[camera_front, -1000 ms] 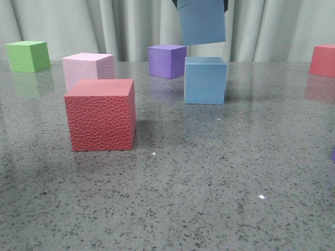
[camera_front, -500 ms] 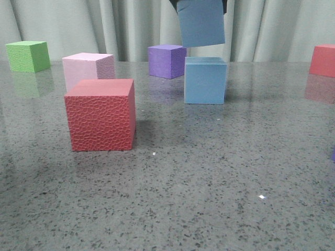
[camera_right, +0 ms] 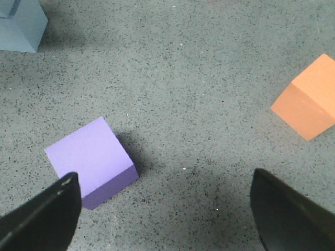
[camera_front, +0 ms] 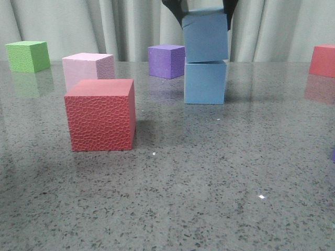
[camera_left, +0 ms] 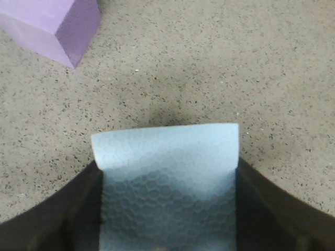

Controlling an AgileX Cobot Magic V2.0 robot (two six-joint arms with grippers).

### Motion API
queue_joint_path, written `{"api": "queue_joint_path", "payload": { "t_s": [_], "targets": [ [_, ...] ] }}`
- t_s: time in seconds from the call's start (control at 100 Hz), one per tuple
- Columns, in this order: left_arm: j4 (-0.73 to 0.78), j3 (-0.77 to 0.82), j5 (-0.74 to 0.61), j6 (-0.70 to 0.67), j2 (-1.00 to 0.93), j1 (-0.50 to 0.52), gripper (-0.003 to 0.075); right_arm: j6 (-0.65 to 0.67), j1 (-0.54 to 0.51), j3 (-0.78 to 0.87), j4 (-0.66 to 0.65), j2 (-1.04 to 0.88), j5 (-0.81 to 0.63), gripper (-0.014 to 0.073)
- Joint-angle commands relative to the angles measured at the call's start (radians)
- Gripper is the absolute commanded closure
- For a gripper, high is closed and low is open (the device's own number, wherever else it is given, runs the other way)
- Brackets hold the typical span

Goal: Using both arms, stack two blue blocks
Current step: 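Lower the held cube onto the placed blue cube with the left gripper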

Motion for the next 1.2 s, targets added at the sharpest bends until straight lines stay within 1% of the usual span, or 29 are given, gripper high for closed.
{"api": "queue_joint_path", "payload": {
  "t_s": [0.0,0.52,1.19],
  "targets": [
    [0.028,-0.032,-0.038,-0.009,-0.061,-0.010,0.0512,-0.005,-0.009,-0.023,-0.006,0.002,-0.054,-0.0053],
    [0.045,-0.032,-0.015,-0.009,-0.061,-0.010,0.0512,-0.005,-0.009,-0.023,-0.006,0.002,-0.054,-0.0053],
    [0.008,-0.032,-0.051,-0.009,-0.061,-0.010,0.0512,-0.005,-0.009,-0.023,-0.006,0.002,-0.054,-0.0053]
  ]
}}
